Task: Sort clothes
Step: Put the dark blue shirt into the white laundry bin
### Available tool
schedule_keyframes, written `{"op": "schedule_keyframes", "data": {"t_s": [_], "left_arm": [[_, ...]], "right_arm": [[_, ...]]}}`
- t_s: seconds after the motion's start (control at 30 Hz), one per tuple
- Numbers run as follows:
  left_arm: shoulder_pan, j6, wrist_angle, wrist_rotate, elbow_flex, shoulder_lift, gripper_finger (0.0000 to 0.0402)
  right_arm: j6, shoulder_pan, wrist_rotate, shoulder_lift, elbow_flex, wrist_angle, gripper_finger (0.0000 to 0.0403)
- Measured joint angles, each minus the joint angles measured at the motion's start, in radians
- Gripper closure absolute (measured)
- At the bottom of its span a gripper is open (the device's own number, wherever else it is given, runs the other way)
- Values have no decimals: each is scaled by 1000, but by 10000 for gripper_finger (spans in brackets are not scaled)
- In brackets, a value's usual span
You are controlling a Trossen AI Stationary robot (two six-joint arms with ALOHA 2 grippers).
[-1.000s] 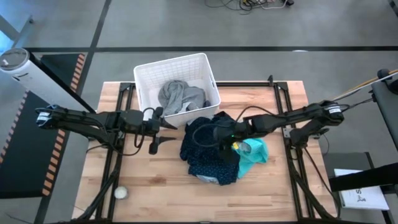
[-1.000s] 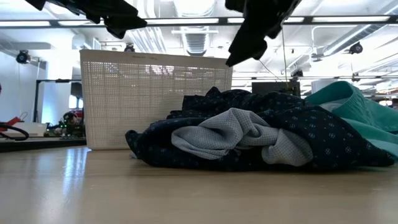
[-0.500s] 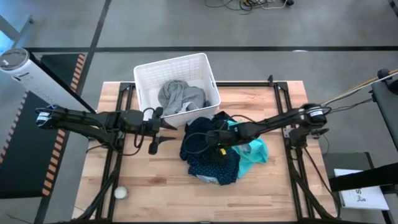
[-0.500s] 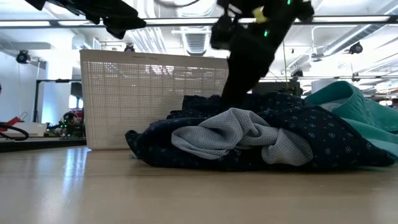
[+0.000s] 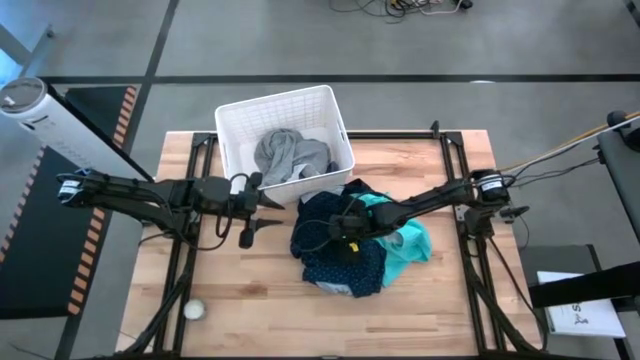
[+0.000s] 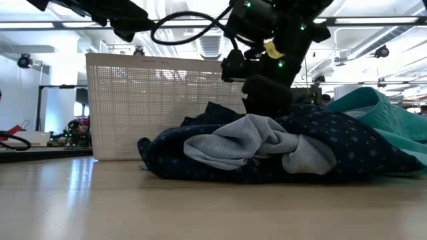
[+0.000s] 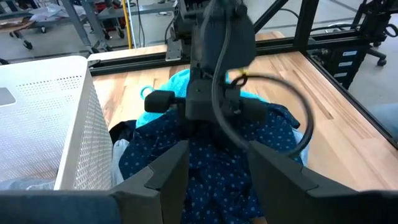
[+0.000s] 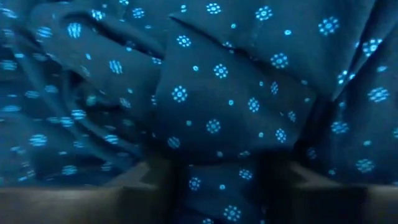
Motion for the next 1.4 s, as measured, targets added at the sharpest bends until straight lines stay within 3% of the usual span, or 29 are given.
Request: {"op": "schedule_keyframes", "data": {"t_s": [0.07, 0.1, 0.57, 0.8, 0.97, 1.4], "left_arm": [[0, -3, 0, 0, 0, 0, 246], [0, -5, 1, 0, 0, 0, 246], [0, -11, 4, -3, 0, 0, 260], [0, -11, 4, -4, 0, 0, 253], [0, -11, 3, -4, 0, 0, 243], [0, -11, 4, -4, 0, 0, 225]], "right_arm": [[-31, 3, -5, -25, 8, -6, 375], [-51, 5, -8, -40, 12, -11, 379], [-128, 48, -5, -293, 243, -204, 379], [-184, 71, 4, -382, 385, -219, 379], [-251, 70, 22, -401, 499, -223, 379], [-585, 62, 223, -310, 955, -187, 379]]}}
